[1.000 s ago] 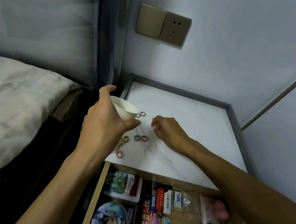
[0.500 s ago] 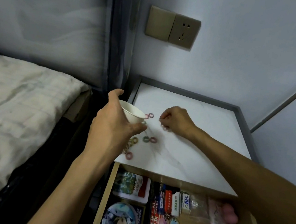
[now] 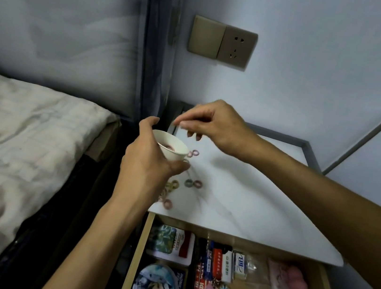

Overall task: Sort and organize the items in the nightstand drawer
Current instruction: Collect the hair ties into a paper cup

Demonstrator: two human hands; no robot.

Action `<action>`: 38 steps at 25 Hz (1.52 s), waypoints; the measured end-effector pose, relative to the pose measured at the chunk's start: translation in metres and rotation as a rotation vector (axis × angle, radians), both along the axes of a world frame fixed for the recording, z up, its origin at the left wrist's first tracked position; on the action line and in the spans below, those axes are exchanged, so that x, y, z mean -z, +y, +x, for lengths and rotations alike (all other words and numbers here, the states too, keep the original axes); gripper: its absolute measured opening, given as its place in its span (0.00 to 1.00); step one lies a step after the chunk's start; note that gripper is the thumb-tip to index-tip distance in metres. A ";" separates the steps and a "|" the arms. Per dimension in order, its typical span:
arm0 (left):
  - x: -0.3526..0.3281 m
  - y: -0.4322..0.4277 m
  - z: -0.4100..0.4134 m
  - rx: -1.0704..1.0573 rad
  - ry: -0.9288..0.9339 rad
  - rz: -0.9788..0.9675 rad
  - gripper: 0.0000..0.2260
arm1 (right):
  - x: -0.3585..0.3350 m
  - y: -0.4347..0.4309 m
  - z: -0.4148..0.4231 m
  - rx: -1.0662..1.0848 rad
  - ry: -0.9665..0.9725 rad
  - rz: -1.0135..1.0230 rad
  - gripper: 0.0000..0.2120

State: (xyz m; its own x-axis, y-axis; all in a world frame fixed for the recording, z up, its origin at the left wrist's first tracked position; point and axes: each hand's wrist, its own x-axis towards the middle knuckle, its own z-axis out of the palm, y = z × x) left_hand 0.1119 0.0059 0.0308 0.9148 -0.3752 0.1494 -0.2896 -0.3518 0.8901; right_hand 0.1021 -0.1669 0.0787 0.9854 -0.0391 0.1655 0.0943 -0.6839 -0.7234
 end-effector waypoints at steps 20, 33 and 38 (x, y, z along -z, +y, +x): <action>-0.001 0.019 0.014 -0.085 -0.031 0.021 0.42 | 0.135 -0.047 0.028 0.304 0.339 -0.343 0.03; 0.000 0.011 0.008 -0.022 -0.007 0.050 0.43 | 0.034 -0.020 -0.004 0.185 0.079 0.082 0.01; -0.003 0.005 0.004 0.027 -0.003 0.023 0.43 | -0.014 0.024 -0.002 -0.205 0.146 -0.105 0.07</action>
State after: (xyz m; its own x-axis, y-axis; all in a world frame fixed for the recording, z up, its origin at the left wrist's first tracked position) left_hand 0.1162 0.0111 0.0341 0.9040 -0.4030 0.1429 -0.3017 -0.3642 0.8811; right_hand 0.1005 -0.1427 0.0922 0.9848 0.1732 0.0140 0.1384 -0.7332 -0.6658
